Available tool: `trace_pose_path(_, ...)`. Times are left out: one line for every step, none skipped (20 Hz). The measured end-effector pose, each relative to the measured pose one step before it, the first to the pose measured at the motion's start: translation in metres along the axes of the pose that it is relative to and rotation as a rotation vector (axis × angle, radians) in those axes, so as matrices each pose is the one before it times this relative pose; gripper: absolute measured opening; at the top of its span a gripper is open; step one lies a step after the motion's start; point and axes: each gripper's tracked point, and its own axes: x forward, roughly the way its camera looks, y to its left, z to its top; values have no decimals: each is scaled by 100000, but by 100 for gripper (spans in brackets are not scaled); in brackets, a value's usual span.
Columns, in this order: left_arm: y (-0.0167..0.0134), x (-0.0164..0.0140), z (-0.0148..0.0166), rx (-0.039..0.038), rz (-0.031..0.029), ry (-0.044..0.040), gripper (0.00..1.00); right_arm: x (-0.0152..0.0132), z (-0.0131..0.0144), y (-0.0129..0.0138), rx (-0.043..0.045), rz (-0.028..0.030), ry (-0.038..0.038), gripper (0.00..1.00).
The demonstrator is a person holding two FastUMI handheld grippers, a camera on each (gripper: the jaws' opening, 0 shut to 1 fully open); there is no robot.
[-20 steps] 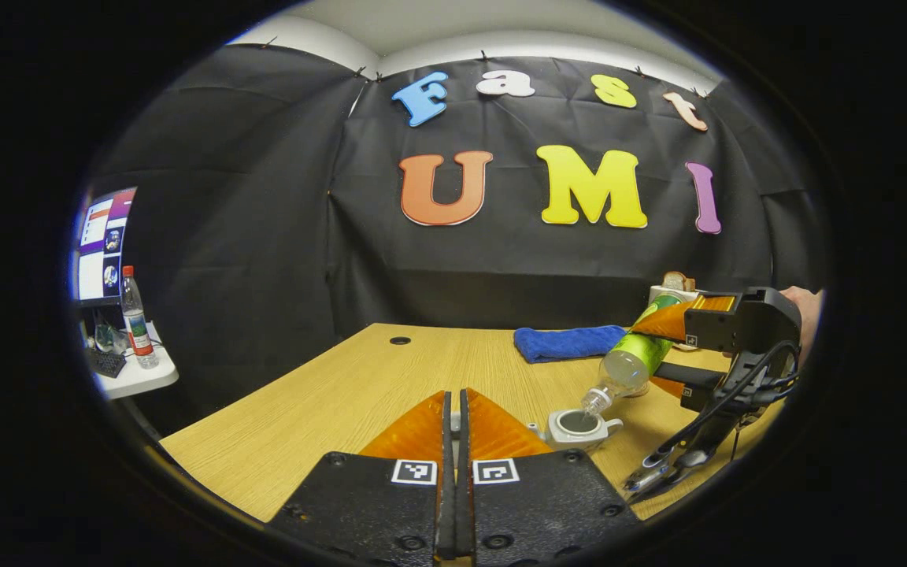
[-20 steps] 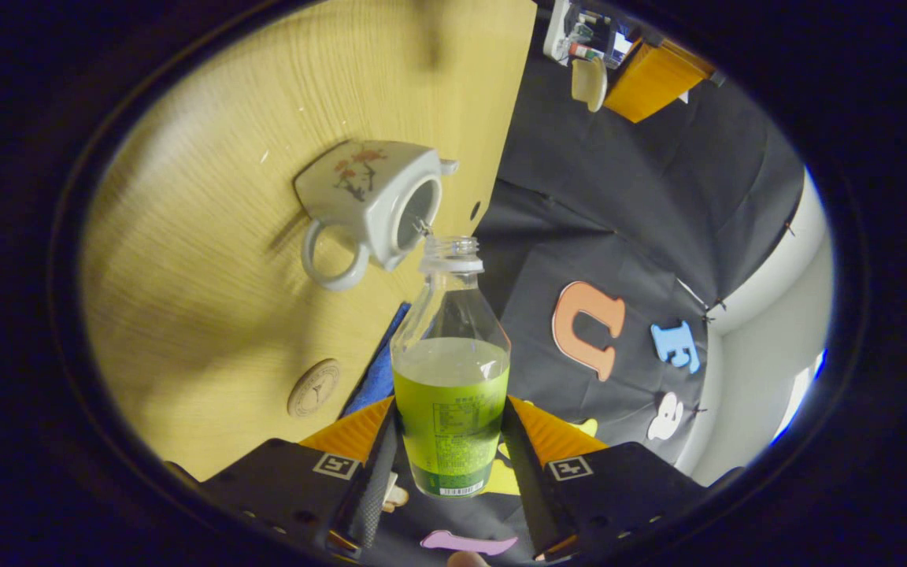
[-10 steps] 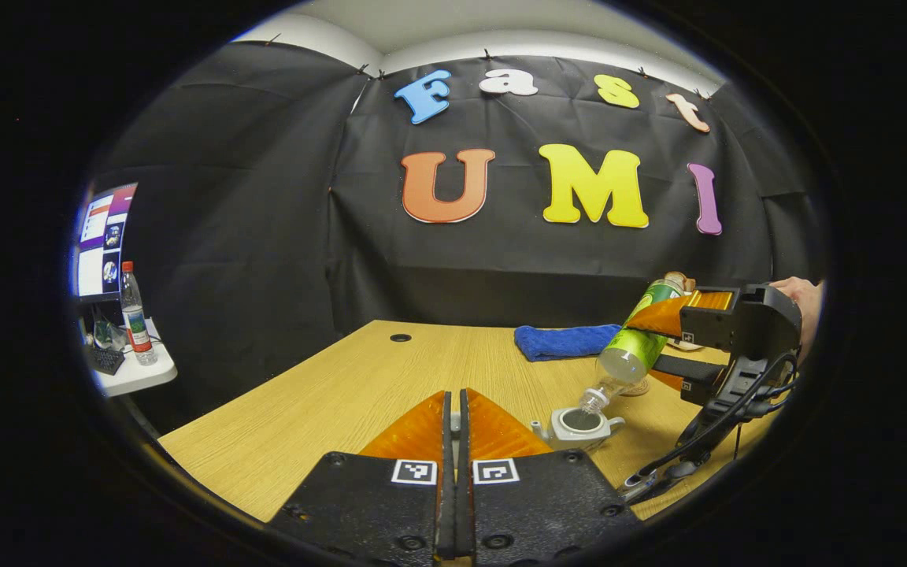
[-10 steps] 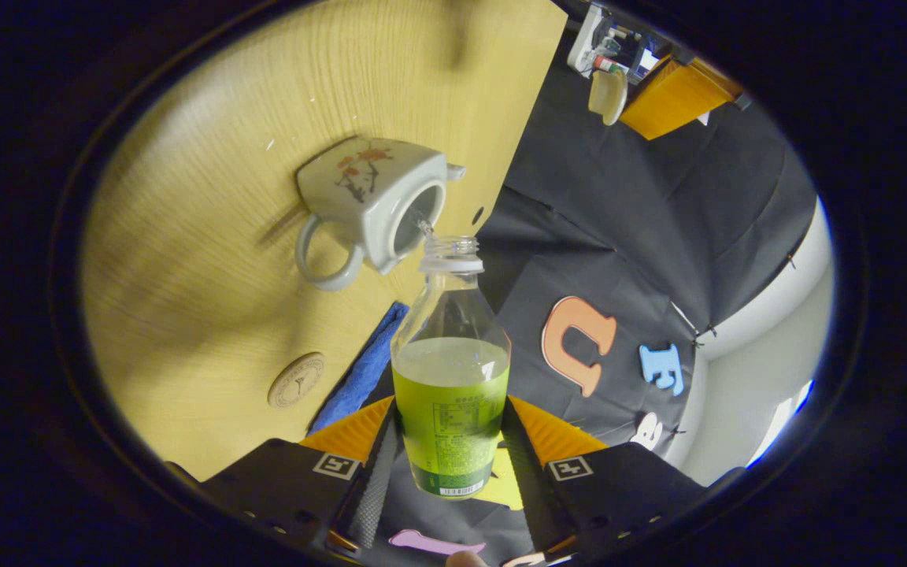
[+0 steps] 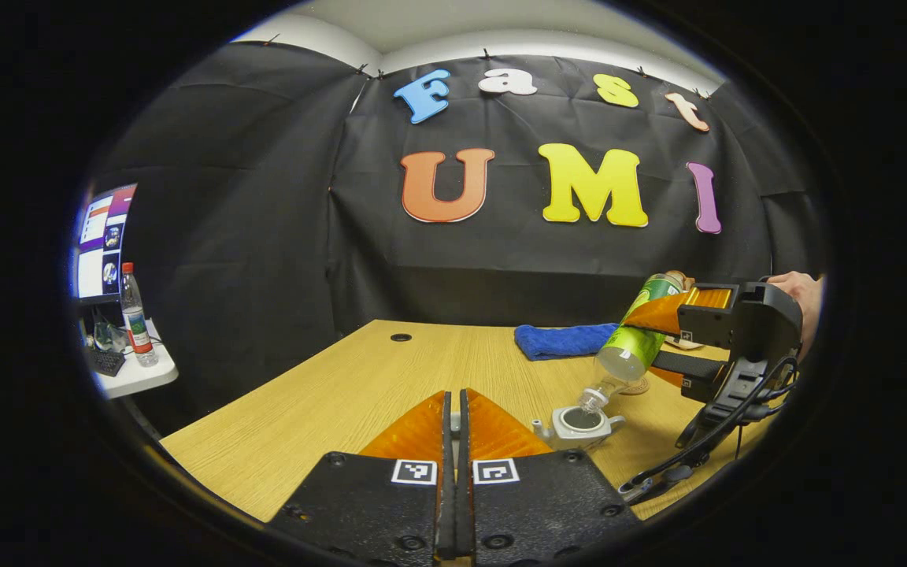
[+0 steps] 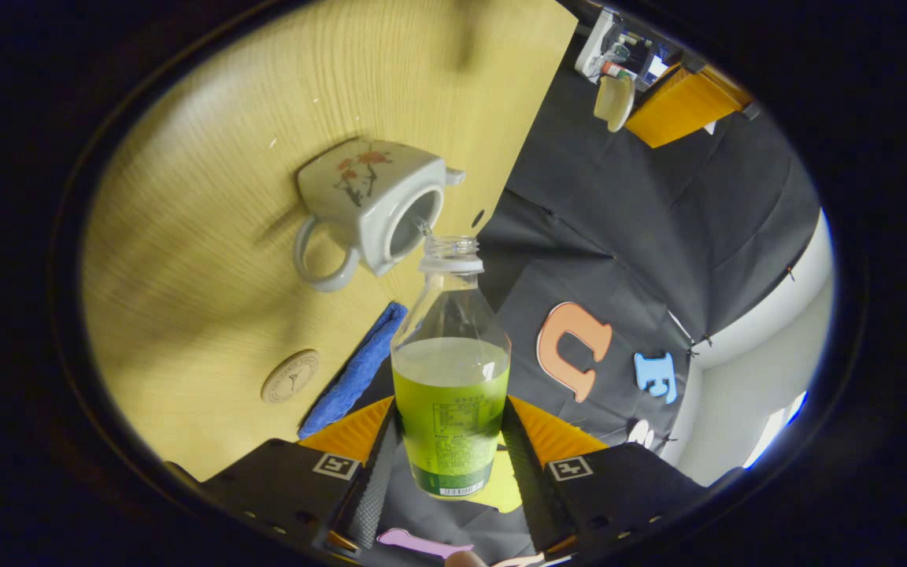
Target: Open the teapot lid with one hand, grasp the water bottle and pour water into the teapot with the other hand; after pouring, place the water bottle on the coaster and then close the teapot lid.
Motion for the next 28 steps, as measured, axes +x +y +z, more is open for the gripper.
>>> trace_pose_path(33,10,41,9,129,-35,3,-6,-51,-4,42,-81,-64,71)
trace_pose_path(57,-47,50,36,198,-125,2,-43,11,-67,19,-74,-104,71)
trace_pose_path(18,-100,10,-33,72,-39,2,34,3,44,76,-38,-15,72)
trace_pose_path(36,23,-6,6,-102,-27,2,-37,-27,-84,72,-144,18,72)
trace_pose_path(-1,3,104,101,162,-124,2,-9,-20,7,443,-157,-96,72)
trace_pose_path(-1,-7,52,0,60,0,2,14,-26,-38,514,-109,-31,72)
trace_pose_path(107,26,-38,-151,146,-115,2,-3,17,-51,594,-89,-79,72)
trace_pose_path(55,17,3,-117,193,81,2,-5,62,5,1411,1,-264,72)
trace_pose_path(119,-40,9,-127,160,-88,2,12,-58,116,2313,458,-176,72)
trace_pose_path(-47,1,59,-170,-167,16,2,15,49,329,3446,1222,-165,72)
trace_pose_path(53,-81,-10,-102,5,-149,2,-53,84,495,3097,1610,-220,72)
trace_pose_path(113,-5,72,82,307,-41,2,-87,47,338,1997,952,-209,72)
trace_pose_path(77,21,-52,248,139,-69,2,-109,-92,131,1943,-24,239,72)
trace_pose_path(32,-65,91,324,142,-197,2,-80,-147,46,2876,-13,-111,72)
trace_pose_path(49,-59,97,195,375,-426,2,55,-181,375,5188,707,-106,73)
trace_pose_path(-126,-36,160,-193,105,-266,2,-65,-98,353,7201,1708,-121,73)
trace_pose_path(-77,63,-10,-253,-354,-63,2,33,-85,369,8436,2362,-199,72)
trace_pose_path(-117,-5,9,94,-260,-36,2,-129,-196,251,9358,2542,-2,73)
trace_pose_path(-121,-18,175,424,-48,-215,2,-64,-147,45,9567,1995,-196,73)
trace_pose_path(-201,-48,-7,230,-233,-126,2,-96,-27,-112,9355,1365,-430,73)
trace_pose_path(-46,-79,83,77,-293,-178,2,-74,-66,-228,9330,1135,-416,72)
trace_pose_path(-111,-42,69,-18,-238,-227,2,-120,-4,-203,9488,1288,-611,73)
trace_pose_path(-71,105,102,-139,-241,-189,2,-120,89,-269,9954,1110,-1220,73)
trace_pose_path(-209,-95,63,-97,-417,-66,2,-45,19,-329,9902,1065,-552,72)
trace_pose_path(-203,-100,167,-8,-295,-340,2,-160,-22,-431,10222,1349,-1209,73)
trace_pose_path(-197,-6,167,-12,-276,-459,2,-96,20,-549,10518,513,-554,73)
trace_pose_path(-222,-27,122,-200,-399,-402,2,-29,21,-796,10883,576,-780,73)
trace_pose_path(-197,-114,72,-109,-588,-235,2,97,207,-852,11272,400,-1412,72)
